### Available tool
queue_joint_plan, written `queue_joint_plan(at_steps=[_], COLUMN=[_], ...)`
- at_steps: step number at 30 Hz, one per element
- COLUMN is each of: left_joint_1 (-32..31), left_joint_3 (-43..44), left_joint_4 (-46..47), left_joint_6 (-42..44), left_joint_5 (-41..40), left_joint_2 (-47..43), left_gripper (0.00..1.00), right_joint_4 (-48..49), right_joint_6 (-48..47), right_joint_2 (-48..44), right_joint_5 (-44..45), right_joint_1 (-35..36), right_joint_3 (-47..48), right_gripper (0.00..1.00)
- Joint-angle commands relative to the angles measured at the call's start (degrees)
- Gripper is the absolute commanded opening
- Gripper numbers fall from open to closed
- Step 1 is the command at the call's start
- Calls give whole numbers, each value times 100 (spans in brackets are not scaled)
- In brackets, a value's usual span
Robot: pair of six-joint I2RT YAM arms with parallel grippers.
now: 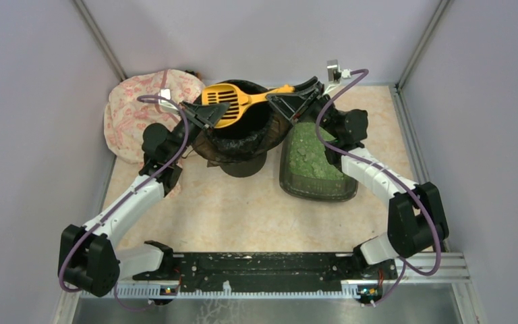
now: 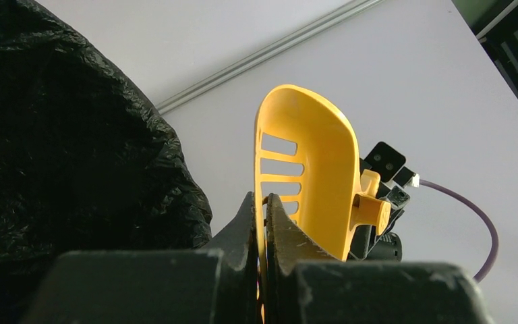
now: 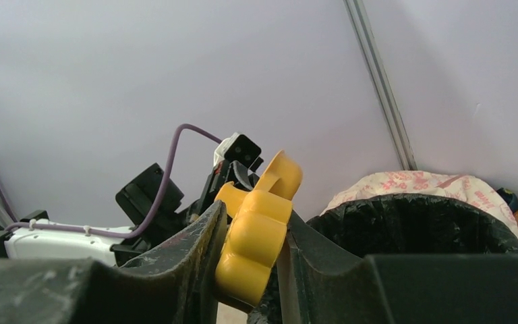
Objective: Clean the litter box
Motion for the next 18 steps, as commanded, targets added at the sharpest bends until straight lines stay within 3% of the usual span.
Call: queue_joint_plan(at_steps=[1, 11, 18], left_joint_1=[-48, -110, -127], left_joint_3=[-5, 104, 122], left_joint_4=[92, 14, -56], left_joint_6=[-13, -31, 18], left_joint_5=[209, 331, 255], left_joint_2=[-69, 81, -3], left_gripper=[0, 0, 0], right_joint_4=[327, 340, 356], right_joint_6=[88, 128, 137], right_joint_2=[59, 64, 65], right_joint_5=[-24, -97, -92], right_joint_1=[42, 104, 132], right_joint_3=[317, 382, 323], right_gripper=[32, 41, 41])
